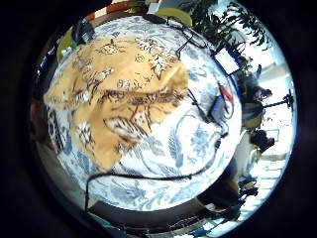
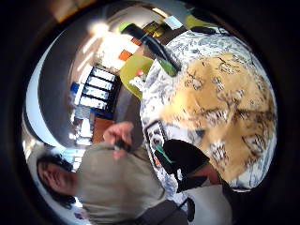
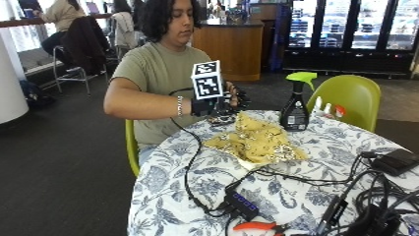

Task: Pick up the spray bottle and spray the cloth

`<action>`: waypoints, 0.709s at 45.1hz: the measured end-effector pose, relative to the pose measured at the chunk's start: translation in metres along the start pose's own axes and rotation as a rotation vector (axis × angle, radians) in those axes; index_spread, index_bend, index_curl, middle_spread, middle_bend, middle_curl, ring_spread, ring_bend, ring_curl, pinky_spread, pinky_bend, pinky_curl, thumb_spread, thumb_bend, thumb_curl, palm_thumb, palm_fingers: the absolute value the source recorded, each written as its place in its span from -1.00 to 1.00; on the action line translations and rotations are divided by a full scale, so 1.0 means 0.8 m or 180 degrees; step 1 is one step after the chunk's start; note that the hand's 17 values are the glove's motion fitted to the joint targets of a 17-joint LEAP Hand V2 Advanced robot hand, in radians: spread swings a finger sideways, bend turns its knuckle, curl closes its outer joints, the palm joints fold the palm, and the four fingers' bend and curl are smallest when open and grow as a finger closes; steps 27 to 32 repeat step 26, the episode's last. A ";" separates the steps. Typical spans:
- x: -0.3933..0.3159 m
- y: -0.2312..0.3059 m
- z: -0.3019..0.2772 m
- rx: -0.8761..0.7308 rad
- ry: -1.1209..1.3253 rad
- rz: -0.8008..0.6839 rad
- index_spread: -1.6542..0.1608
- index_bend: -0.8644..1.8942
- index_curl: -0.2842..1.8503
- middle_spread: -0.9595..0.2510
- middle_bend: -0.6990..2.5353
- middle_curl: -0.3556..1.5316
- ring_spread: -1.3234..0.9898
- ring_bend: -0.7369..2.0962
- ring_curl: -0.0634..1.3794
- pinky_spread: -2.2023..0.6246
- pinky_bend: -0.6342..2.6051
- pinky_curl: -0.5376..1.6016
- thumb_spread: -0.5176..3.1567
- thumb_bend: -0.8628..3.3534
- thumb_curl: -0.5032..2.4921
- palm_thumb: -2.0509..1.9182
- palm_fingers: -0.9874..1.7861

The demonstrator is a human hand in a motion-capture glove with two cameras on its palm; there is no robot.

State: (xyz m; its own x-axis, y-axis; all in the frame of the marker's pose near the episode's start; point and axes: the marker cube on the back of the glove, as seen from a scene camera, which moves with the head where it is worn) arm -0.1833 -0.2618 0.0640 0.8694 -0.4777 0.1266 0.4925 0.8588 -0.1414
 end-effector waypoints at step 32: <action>-0.025 0.122 0.001 -0.0183 0.0406 -0.0262 0.34 -0.30 -0.52 0.42 -0.41 -0.24 0.03 -0.21 -0.46 0.70 -0.42 -0.16 -0.20 -0.61 -0.42 0.30 -0.13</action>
